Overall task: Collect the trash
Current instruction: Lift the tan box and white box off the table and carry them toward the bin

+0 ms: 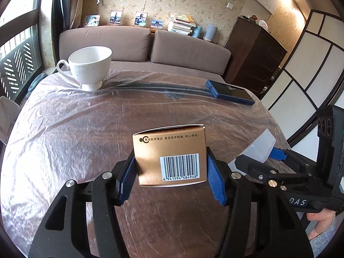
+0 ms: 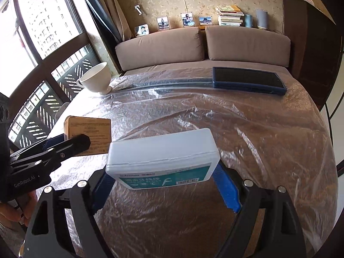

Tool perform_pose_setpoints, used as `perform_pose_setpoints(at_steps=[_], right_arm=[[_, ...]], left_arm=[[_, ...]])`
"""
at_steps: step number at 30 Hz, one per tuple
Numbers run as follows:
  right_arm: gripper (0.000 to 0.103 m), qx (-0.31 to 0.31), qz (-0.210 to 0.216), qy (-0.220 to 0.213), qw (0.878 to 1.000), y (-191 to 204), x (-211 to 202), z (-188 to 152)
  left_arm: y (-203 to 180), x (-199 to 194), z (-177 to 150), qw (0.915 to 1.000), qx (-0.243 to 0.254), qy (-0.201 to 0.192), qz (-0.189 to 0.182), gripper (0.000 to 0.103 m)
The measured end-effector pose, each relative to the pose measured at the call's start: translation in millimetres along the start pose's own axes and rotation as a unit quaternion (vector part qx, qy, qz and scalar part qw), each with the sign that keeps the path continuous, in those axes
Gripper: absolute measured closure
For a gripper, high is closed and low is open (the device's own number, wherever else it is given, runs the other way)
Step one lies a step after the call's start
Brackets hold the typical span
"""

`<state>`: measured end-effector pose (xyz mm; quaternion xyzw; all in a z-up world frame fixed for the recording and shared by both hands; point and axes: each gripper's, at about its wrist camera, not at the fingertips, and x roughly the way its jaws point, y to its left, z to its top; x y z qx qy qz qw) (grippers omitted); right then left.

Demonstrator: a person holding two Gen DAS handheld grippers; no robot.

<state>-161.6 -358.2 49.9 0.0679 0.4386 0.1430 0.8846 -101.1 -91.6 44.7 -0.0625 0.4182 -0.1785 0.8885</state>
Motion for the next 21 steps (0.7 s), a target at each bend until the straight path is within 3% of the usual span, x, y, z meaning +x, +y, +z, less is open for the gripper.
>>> perform_pose_setpoints(at_steps=[21], right_arm=[[0.02, -0.019, 0.026, 0.019, 0.999, 5.3, -47.6, -62.0]], left_arm=[[-23.9, -49.8, -61.0, 0.9984, -0.044, -0.01, 0.034, 0.043]])
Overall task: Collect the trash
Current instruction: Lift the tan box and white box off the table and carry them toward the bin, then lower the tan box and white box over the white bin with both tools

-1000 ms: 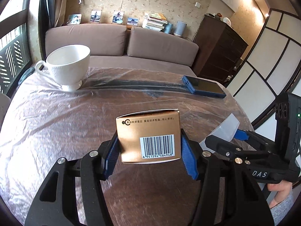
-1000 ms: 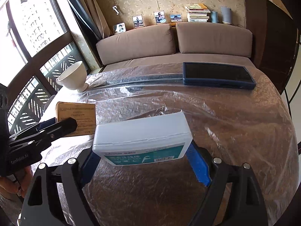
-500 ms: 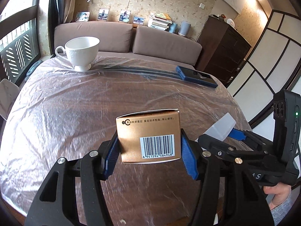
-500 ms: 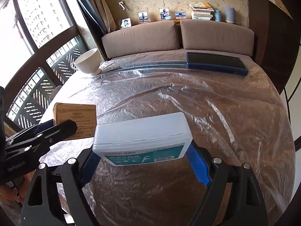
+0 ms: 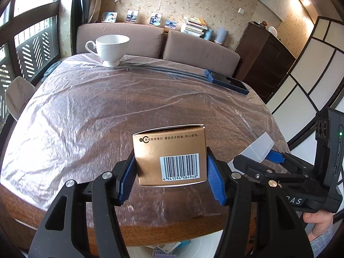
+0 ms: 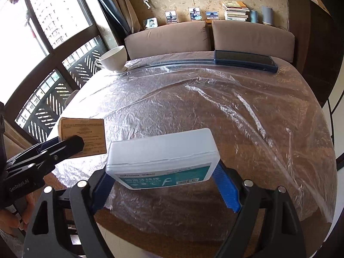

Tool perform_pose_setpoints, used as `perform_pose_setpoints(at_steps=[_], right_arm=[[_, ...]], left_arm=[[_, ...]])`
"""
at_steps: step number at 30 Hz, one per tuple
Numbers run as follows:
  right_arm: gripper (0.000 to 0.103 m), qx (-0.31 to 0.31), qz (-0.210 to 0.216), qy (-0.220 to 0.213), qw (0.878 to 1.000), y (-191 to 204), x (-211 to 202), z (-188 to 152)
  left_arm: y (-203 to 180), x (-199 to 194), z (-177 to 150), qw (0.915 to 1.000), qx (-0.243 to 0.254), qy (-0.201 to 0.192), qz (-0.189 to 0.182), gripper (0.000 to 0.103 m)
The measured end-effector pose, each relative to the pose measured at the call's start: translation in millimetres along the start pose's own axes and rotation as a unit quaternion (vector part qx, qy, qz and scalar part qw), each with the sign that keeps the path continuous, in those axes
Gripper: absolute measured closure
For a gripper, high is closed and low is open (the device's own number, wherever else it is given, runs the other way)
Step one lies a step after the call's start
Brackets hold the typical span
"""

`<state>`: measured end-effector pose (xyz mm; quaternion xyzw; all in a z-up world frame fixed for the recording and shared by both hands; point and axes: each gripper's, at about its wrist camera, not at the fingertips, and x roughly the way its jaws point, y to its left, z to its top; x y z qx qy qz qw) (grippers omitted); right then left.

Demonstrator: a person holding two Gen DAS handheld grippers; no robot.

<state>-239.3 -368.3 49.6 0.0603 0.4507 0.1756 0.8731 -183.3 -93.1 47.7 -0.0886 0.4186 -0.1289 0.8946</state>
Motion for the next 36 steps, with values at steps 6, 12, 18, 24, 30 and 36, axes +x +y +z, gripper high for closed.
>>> perform_pose_setpoints(at_steps=[6, 12, 18, 24, 30, 36], right_arm=[[0.02, -0.011, 0.006, 0.008, 1.0, 3.2, -8.1, -16.8], [0.02, -0.01, 0.007, 0.007, 1.0, 9.4, -24.4, -34.5], [0.02, -0.002, -0.005, 0.006, 1.0, 25.9, -40.7, -60.3], [0.02, 0.02, -0.016, 0.015, 1.0, 43.2, -53.5, -93.3], [0.02, 0.035, -0.026, 0.024, 0.999, 54.7, -62.8, -132.1], [0.02, 0.042, -0.038, 0.048, 0.997, 60.7, -62.0, -170.3]], left_arm=[[-0.4, -12.9, -23.1, 0.9998, -0.018, -0.001, 0.005, 0.043], [3.5, -29.9, -36.8, 0.9998, -0.021, -0.005, -0.001, 0.043], [9.8, -53.3, -56.7, 0.9998, -0.008, -0.009, -0.018, 0.043], [17.4, -76.6, -81.0, 0.9995, 0.003, 0.001, -0.03, 0.043], [20.2, -85.0, -108.0, 0.9989, 0.017, 0.024, -0.038, 0.043], [19.2, -84.1, -131.7, 0.9976, 0.029, 0.049, -0.04, 0.043]])
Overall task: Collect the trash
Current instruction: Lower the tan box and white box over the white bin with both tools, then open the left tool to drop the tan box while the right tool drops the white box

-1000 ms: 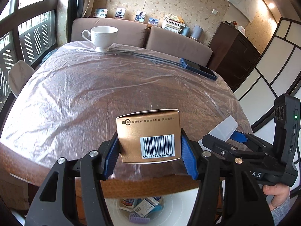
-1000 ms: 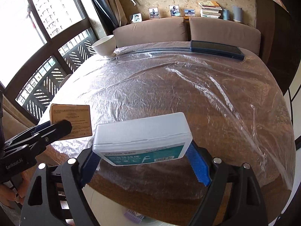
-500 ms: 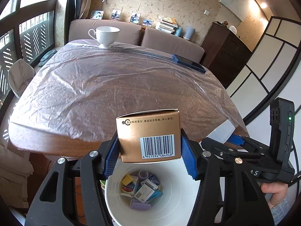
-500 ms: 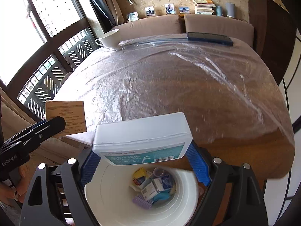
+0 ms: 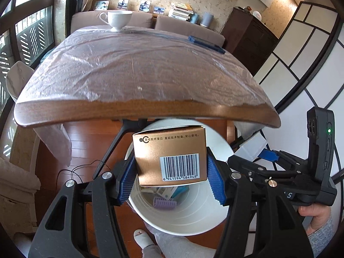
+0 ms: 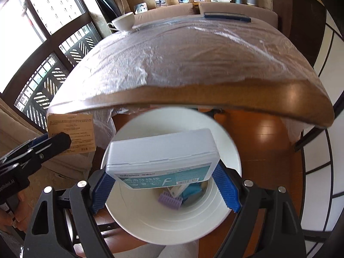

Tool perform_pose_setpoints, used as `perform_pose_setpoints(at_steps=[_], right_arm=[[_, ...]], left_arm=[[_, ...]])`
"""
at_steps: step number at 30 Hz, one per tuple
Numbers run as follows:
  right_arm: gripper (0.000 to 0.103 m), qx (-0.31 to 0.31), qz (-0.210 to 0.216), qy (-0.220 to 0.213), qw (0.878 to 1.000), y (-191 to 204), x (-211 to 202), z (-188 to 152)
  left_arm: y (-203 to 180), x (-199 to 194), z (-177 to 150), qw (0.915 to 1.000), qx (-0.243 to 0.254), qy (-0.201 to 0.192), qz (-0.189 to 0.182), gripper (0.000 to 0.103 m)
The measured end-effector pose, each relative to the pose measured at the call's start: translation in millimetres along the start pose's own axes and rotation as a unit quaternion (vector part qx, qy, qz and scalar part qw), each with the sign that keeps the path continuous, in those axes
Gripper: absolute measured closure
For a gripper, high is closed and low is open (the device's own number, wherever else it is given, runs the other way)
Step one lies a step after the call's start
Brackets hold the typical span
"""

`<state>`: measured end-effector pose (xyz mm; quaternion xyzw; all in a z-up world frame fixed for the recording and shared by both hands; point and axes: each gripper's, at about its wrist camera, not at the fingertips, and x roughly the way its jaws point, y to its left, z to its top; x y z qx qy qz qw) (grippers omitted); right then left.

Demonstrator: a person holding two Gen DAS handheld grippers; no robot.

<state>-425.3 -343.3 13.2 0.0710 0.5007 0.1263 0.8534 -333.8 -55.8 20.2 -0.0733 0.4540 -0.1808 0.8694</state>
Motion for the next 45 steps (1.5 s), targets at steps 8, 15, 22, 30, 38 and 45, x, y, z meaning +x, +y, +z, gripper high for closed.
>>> perform_pose_setpoints(at_steps=[8, 15, 22, 30, 38, 45], right_arm=[[0.02, 0.022, -0.008, 0.025, 0.999, -8.6, 11.5, -26.1], [0.02, 0.03, -0.013, 0.034, 0.999, -19.6, 20.2, -25.4], [0.02, 0.027, -0.017, 0.048, 0.998, -25.6, 37.6, -27.1], [0.02, 0.03, -0.018, 0.058, 0.998, -35.3, 48.2, -24.1], [0.02, 0.032, -0.012, 0.063, 0.997, -38.9, 53.3, -21.7], [0.009, 0.037, -0.014, 0.062, 0.997, -40.5, 52.3, -15.4]], left_arm=[[-0.2, 15.7, -18.5, 0.9996, 0.002, 0.027, 0.009, 0.043], [-2.5, 32.1, -30.7, 0.9985, 0.01, 0.051, 0.018, 0.043], [-6.0, 54.7, -41.9, 0.9966, 0.018, 0.077, 0.026, 0.043], [-9.1, 70.8, -47.4, 0.9947, 0.022, 0.094, 0.035, 0.043], [-11.2, 79.6, -49.2, 0.9936, 0.022, 0.102, 0.043, 0.043], [-9.2, 77.0, -42.6, 0.9954, 0.018, 0.088, 0.035, 0.022]])
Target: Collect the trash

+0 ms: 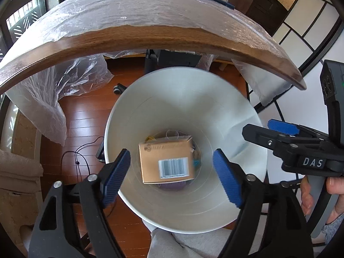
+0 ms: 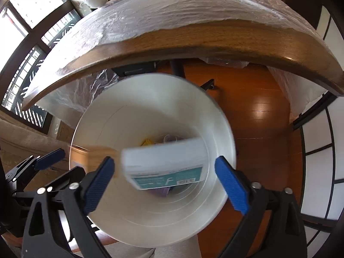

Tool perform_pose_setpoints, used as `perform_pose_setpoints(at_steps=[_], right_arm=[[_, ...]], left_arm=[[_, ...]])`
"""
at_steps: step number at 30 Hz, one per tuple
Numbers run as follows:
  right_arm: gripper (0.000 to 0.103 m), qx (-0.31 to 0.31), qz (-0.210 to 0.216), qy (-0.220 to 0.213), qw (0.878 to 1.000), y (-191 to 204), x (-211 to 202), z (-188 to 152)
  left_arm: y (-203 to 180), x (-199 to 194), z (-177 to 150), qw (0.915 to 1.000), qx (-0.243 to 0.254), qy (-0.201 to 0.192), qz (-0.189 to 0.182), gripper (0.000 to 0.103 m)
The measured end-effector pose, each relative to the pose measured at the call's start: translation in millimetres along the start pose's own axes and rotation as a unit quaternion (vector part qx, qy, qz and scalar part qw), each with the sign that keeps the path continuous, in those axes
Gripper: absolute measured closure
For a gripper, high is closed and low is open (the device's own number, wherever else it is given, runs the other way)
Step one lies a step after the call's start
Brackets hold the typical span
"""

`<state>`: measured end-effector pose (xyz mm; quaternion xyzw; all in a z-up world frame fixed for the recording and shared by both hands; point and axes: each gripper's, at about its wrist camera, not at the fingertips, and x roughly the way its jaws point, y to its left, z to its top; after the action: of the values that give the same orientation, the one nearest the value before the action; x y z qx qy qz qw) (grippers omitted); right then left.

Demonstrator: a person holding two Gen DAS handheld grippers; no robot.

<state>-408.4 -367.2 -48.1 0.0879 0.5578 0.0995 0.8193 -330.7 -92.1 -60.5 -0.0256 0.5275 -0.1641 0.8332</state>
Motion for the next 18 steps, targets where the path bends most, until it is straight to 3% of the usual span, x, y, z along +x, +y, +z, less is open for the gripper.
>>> perform_pose_setpoints(at_steps=[9, 11, 13, 18], right_arm=[[0.009, -0.001, 0.002, -0.046, 0.999, -4.0, -37.6, 21.2], [0.006, -0.004, 0.004, -0.06, 0.998, -3.2, -46.9, 27.5], [0.005, -0.006, 0.001, -0.081, 0.997, -3.7, -59.5, 40.7], [0.005, -0.009, -0.007, -0.139, 0.99, -22.6, -83.4, 100.2]], left_arm=[[-1.3, -25.3, 16.1, 0.9997, 0.006, -0.022, -0.005, 0.022], [-4.4, -41.3, 28.2, 0.9988, 0.01, -0.047, -0.006, 0.022], [-6.3, -57.7, 44.5, 0.9968, 0.01, -0.079, 0.006, 0.011], [3.3, -78.4, 104.1, 0.988, 0.001, -0.148, 0.044, 0.009]])
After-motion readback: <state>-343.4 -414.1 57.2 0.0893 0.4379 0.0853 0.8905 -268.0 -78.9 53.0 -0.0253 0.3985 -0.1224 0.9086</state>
